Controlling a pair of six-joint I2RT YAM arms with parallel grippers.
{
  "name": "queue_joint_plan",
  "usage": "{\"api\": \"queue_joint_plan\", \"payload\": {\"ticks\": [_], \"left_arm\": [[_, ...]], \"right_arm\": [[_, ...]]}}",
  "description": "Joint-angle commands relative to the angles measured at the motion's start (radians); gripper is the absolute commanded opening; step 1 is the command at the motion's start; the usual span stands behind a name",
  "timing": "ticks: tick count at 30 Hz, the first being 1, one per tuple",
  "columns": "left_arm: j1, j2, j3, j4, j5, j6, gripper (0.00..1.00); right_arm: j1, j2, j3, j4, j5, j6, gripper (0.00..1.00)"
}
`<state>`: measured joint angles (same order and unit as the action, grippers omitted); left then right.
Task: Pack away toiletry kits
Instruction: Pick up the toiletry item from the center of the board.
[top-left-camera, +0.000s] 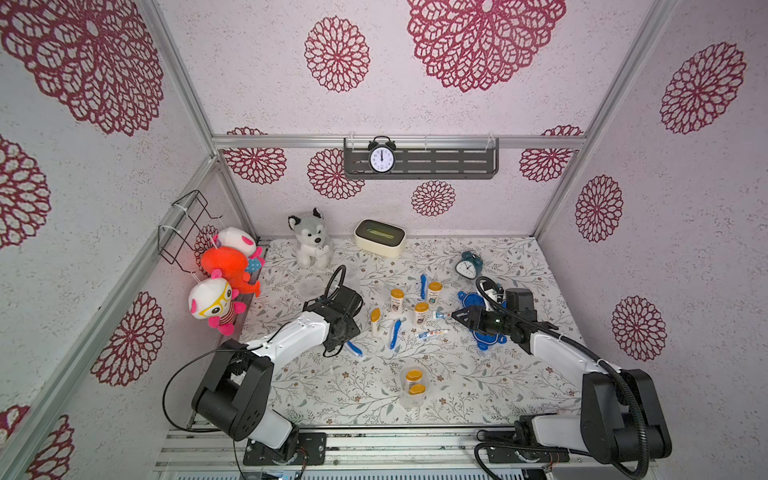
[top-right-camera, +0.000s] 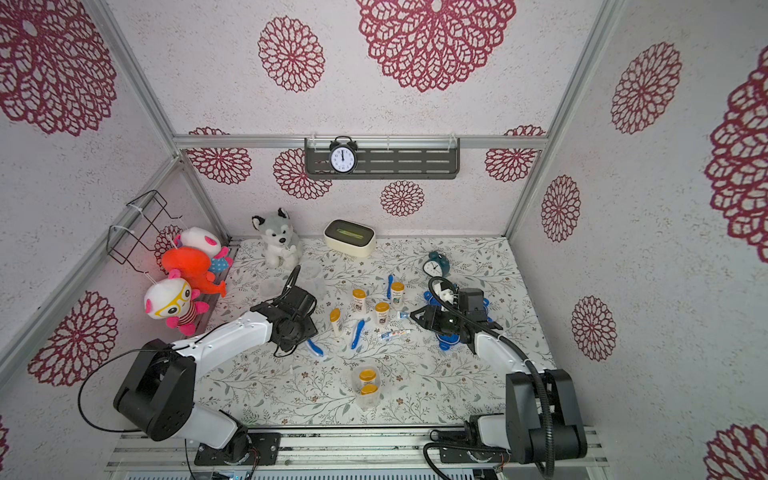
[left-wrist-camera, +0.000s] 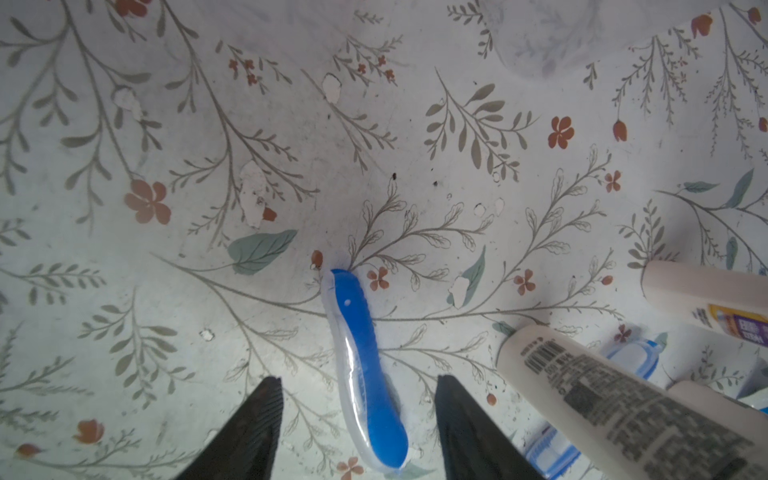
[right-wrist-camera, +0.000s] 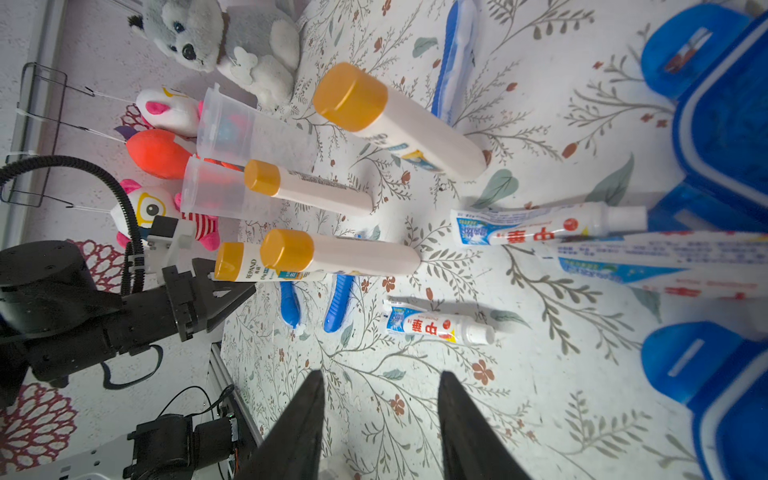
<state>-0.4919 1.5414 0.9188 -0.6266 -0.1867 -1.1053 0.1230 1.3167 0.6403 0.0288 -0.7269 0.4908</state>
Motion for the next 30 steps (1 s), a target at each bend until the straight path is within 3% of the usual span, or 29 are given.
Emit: {"api": "queue_joint_plan", "payload": {"ticks": [1, 14, 23, 30], "left_arm": [[0.013, 0.03, 0.004, 0.054, 0.011, -0.009, 0.59], [0.028, 0.109, -0.007, 0.086, 0.021, -0.002, 0.44], [0.042, 0.139, -0.032, 0.116, 0.034, 0.003, 0.41], [0.044, 0.14, -0.033, 0.122, 0.035, 0.02, 0.24]], "right_arm": [[-0.006, -0.013, 0.002, 0.01, -0.014, -0.002, 0.46], [-0.011, -0.035, 0.004, -0.017, 0.008, -0.023, 0.46], [-0.016, -0.038, 0.002, -0.019, 0.013, -0.026, 0.46], [-0.016, -0.037, 0.004, -0.024, 0.023, -0.029, 0.45]]}}
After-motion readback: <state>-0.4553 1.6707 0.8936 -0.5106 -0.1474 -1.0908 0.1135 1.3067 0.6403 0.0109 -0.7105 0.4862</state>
